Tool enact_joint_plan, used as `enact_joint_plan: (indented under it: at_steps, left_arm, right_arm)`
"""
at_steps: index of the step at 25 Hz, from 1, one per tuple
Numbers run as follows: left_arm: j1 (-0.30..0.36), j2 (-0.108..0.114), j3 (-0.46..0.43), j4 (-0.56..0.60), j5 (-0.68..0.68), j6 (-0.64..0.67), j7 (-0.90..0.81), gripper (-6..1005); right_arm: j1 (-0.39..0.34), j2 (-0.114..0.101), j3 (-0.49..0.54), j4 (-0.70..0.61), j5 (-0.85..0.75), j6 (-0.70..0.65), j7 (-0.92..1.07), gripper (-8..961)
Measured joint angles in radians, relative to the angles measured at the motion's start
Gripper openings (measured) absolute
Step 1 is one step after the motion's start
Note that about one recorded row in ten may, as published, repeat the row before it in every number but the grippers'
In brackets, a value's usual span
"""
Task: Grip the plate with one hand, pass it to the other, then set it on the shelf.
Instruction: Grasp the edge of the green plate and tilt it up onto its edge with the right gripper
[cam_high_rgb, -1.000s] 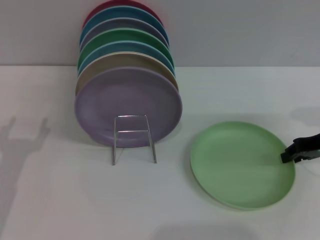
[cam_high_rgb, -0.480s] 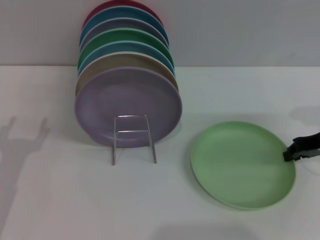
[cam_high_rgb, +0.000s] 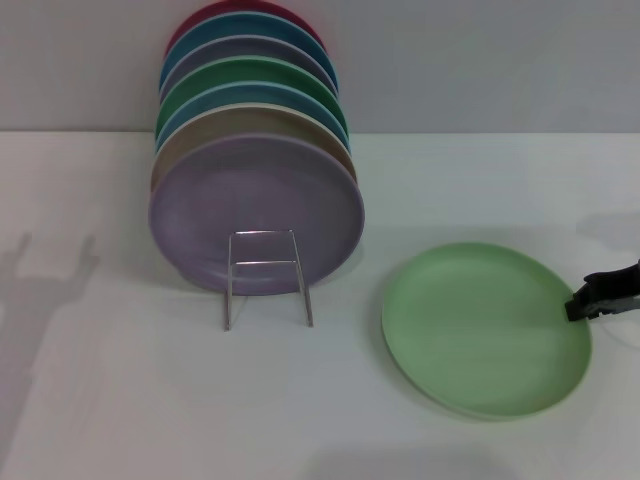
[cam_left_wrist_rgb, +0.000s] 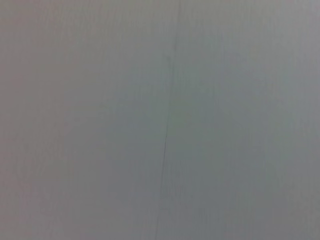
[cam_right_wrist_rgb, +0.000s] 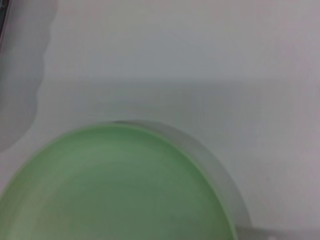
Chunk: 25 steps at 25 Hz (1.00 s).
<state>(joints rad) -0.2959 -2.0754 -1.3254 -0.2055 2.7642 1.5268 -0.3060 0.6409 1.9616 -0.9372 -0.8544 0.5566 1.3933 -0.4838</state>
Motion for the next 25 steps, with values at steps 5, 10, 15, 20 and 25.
enact_joint_plan:
  at_steps: [5, 10, 15, 20, 25]
  left_arm:
    - [0.0, 0.0, 0.0, 0.0, 0.0, 0.0, 0.0, 837]
    - [0.0, 0.0, 0.0, 0.0, 0.0, -0.001, 0.001, 837]
    - [0.0, 0.0, 0.0, 0.0, 0.0, -0.001, 0.002, 837]
    - [0.0, 0.0, 0.0, 0.0, 0.0, 0.0, 0.002, 837]
    - [-0.002, 0.0, 0.0, 0.0, 0.0, 0.0, 0.002, 837]
  right_arm:
    - [-0.002, 0.009, -0.003, -0.005, 0.0, -0.014, -0.016, 77]
    - [-0.001, 0.014, -0.017, -0.004, -0.008, -0.023, -0.024, 62]
    - [-0.005, 0.016, -0.017, -0.011, -0.01, -0.033, -0.025, 39]
    - [-0.018, 0.021, -0.017, -0.037, -0.012, -0.044, -0.027, 30]
    - [-0.024, 0.028, -0.016, -0.061, -0.012, -0.045, -0.041, 20]
